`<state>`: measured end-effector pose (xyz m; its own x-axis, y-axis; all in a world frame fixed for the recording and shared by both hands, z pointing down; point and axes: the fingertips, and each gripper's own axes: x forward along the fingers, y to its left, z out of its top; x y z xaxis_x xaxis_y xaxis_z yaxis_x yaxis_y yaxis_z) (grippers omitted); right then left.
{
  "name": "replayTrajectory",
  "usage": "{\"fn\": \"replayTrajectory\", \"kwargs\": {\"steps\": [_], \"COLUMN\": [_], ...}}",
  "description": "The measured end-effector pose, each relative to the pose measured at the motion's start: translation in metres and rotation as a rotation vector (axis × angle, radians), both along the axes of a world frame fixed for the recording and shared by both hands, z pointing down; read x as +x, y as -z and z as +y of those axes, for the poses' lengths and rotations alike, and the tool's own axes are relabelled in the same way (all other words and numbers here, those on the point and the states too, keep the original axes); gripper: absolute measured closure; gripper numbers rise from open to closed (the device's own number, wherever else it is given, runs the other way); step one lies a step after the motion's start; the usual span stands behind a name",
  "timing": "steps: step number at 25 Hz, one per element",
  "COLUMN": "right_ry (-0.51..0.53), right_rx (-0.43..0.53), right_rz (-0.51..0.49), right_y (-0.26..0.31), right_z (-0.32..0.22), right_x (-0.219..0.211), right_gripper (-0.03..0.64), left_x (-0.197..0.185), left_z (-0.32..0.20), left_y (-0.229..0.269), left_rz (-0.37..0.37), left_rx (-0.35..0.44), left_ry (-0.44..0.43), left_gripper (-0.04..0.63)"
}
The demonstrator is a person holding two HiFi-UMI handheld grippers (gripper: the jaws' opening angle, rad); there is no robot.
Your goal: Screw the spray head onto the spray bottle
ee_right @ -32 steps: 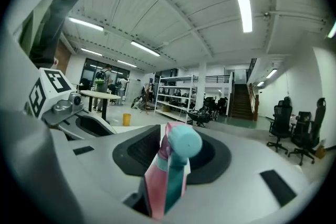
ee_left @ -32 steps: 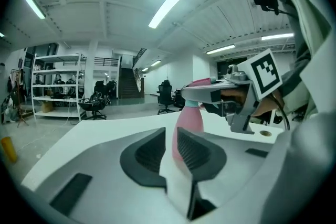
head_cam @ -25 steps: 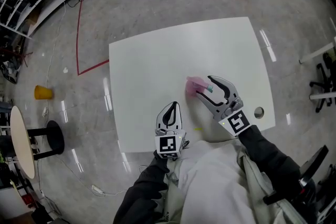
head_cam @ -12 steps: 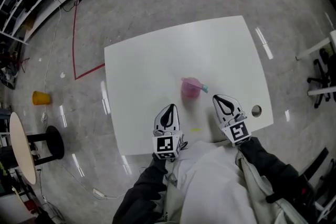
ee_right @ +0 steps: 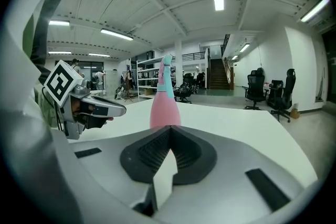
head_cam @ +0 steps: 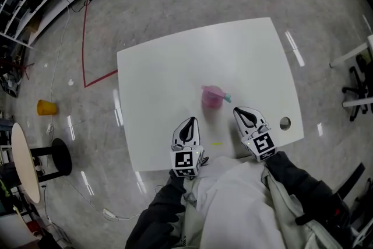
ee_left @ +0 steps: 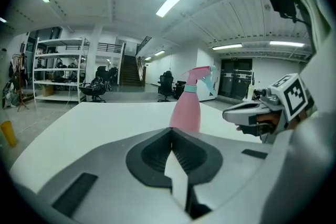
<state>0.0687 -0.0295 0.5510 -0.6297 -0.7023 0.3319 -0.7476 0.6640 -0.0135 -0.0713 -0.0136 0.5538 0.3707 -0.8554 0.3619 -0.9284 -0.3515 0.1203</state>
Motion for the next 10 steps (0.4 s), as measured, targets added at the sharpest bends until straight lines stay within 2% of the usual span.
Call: {"fn": "replayTrajectory", "kwargs": {"steps": [10], "right_ry": [0.024], "right_rx": [0.000], "right_rz": [0.000], "right_y": [-0.0004], "right_z": [-0.0018], "right_x": [-0.0010], "right_gripper": [0.622], "left_x": [0.0040], "left_z": [-0.0025], "left_y": [0.0006], "left_rz": [-0.015], "left_rx": [-0.008], "left_ry": [-0.006], "left_gripper": [0.588]}}
